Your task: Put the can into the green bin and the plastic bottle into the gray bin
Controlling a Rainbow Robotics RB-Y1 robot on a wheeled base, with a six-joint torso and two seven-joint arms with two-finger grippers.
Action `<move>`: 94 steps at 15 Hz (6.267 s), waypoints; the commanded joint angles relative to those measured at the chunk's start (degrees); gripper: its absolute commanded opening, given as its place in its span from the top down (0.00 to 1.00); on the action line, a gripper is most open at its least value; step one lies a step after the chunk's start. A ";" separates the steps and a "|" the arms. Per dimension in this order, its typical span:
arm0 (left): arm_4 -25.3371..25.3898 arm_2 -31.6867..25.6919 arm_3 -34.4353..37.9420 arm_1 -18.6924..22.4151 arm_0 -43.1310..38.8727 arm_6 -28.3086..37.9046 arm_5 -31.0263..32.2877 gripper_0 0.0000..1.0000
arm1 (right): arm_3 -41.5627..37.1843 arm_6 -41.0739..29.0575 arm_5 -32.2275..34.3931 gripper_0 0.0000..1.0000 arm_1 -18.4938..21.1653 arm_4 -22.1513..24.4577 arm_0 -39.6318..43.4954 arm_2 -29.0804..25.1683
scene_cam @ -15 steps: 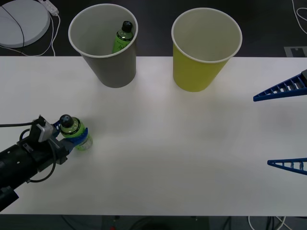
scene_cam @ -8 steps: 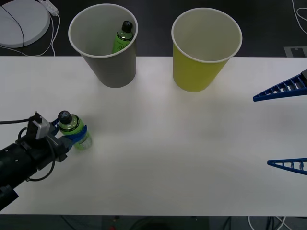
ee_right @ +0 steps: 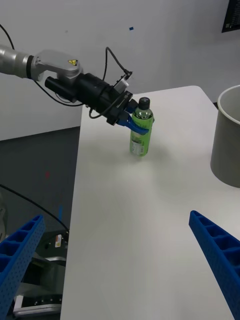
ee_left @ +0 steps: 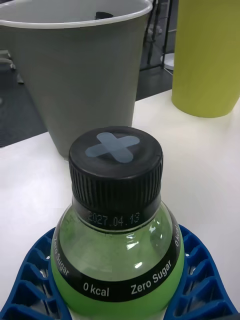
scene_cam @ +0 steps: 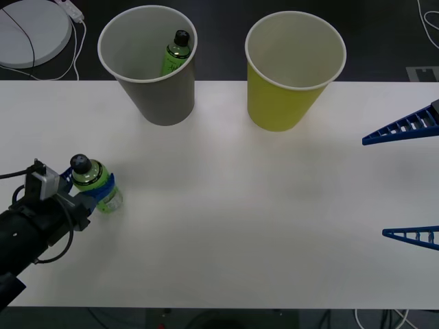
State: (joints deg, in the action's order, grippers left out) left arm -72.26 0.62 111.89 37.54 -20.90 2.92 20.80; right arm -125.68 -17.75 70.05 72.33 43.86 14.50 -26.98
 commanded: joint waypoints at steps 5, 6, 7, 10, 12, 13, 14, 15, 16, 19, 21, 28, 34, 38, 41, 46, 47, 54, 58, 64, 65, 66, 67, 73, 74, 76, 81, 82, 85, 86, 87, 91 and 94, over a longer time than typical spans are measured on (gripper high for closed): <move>-3.06 -0.09 4.83 3.95 -1.95 6.40 -2.17 1.00 | 0.00 0.00 0.00 0.00 0.00 0.00 0.00 0.00; -5.08 -0.36 5.44 5.00 -1.95 9.21 -1.82 1.00 | 0.00 0.00 0.00 0.00 0.00 0.00 0.00 0.00; -7.37 -0.97 6.06 5.79 -1.95 12.46 -0.85 1.00 | 0.00 0.00 0.00 0.00 0.00 0.00 0.00 0.00; -12.38 -5.98 7.29 5.97 -1.95 20.02 6.36 1.00 | 0.00 0.00 0.00 0.00 0.00 0.00 0.00 0.00; -15.45 -9.23 8.52 5.97 -2.04 24.41 10.84 1.00 | 0.00 0.00 0.00 0.00 0.00 0.00 0.00 0.00; -17.21 -11.25 9.48 5.97 -1.95 27.14 13.48 1.00 | 0.00 0.00 0.00 0.00 0.00 0.00 0.00 0.00; -18.35 -12.75 10.28 5.97 -2.04 29.25 15.32 1.00 | 0.00 0.00 0.00 0.00 0.00 0.00 0.00 0.00; -18.97 -14.51 10.98 6.06 -1.95 31.36 17.17 1.00 | 0.00 0.00 0.00 0.00 0.00 0.00 0.00 0.00; -19.41 -15.65 11.51 6.06 -1.95 33.20 17.96 1.00 | 0.00 0.00 0.00 0.00 0.00 0.00 0.00 0.00; -23.89 -17.76 13.44 6.50 -1.25 39.53 18.75 1.00 | 0.00 0.00 0.00 0.00 0.00 0.00 0.00 0.00; -27.93 -18.11 14.58 6.76 -0.01 44.36 19.72 1.00 | 0.00 0.00 0.00 0.00 0.00 0.00 0.00 0.00; -31.01 -24.26 15.81 7.20 5.96 50.61 32.64 1.00 | 0.00 0.00 0.00 0.00 0.00 0.00 0.00 0.00; -33.82 -27.25 15.81 7.20 11.59 53.86 39.23 1.00 | 0.00 0.00 0.00 0.00 0.00 0.00 0.00 0.00; -35.93 -27.16 15.72 7.20 14.49 56.14 39.58 1.00 | 0.00 0.00 0.00 0.00 0.00 0.00 0.00 0.00; -37.34 -27.78 15.81 7.20 18.00 57.55 44.50 1.00 | 0.00 0.00 0.00 0.00 0.00 0.00 0.00 0.00; -39.01 -27.78 15.72 7.29 23.80 60.01 51.36 1.00 | 0.00 0.00 0.00 0.00 0.00 0.00 0.00 0.00; -39.36 -27.78 15.64 7.29 25.39 60.62 53.12 1.00 | 0.00 0.00 0.00 0.00 0.00 0.00 0.00 0.00; -40.59 -25.67 10.36 7.46 36.64 62.12 60.67 1.00 | 0.00 0.00 0.00 0.00 0.00 0.00 0.00 0.00; -40.76 -21.89 6.06 9.40 41.91 62.21 60.76 1.00 | 0.00 0.00 0.00 0.00 0.00 0.00 0.00 0.00; -41.56 -17.93 2.54 10.19 50.26 62.91 65.16 1.00 | 0.00 0.00 0.00 0.00 0.00 0.00 0.00 0.00; -41.73 -17.32 2.28 10.19 51.31 63.17 65.60 1.00 | 0.00 0.00 0.00 0.00 0.00 0.00 0.00 0.00; -42.08 -16.35 2.10 10.19 52.28 63.44 65.60 1.00 | 0.00 0.00 0.00 0.00 0.00 0.00 0.00 0.00; -42.43 -15.47 1.84 10.10 53.25 63.79 65.60 1.00 | 0.00 0.00 0.00 0.00 0.00 0.00 0.00 0.00; -42.52 -9.06 -6.42 10.19 62.74 63.17 69.20 1.00 | 0.00 0.00 0.00 0.00 0.00 0.00 0.00 0.00; -42.70 -8.27 -7.74 10.28 64.85 62.91 69.20 1.00 | 0.00 0.00 0.00 0.00 0.00 0.00 0.00 0.00; -42.79 -5.63 -10.29 10.89 67.92 62.73 69.20 1.00 | 0.00 0.00 0.00 0.00 0.00 0.00 0.00 0.00; -42.79 0.79 -18.11 11.07 76.80 61.86 69.20 1.00 | 0.00 0.00 0.00 0.00 0.00 0.00 0.00 0.00; -42.70 2.46 -19.34 11.42 78.21 61.59 69.20 1.00 | 0.00 0.00 0.00 0.00 0.00 0.00 0.00 0.00; -42.87 6.85 -21.01 12.03 80.93 61.33 69.20 1.00 | 0.00 0.00 0.00 0.00 0.00 0.00 0.00 0.00; -42.61 7.82 -22.51 12.03 82.25 61.24 69.20 1.00 | 0.00 0.00 0.00 0.00 0.00 0.00 0.00 0.00; -42.26 8.52 -23.91 12.03 83.48 60.98 69.20 1.00 | 0.00 0.00 0.00 0.00 0.00 0.00 0.00 0.00; -41.56 15.82 -29.10 13.00 89.72 59.92 69.20 1.00 | 0.00 0.00 0.00 0.00 0.00 0.00 0.00 0.00; -40.59 21.09 -32.88 13.62 93.59 59.04 69.20 1.00 | 0.00 0.00 0.00 0.00 0.00 0.00 0.00 0.00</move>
State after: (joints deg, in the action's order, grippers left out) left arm -113.13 20.61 79.99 51.07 71.84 62.23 90.01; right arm -125.68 -17.75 70.05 72.33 43.86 14.50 -26.98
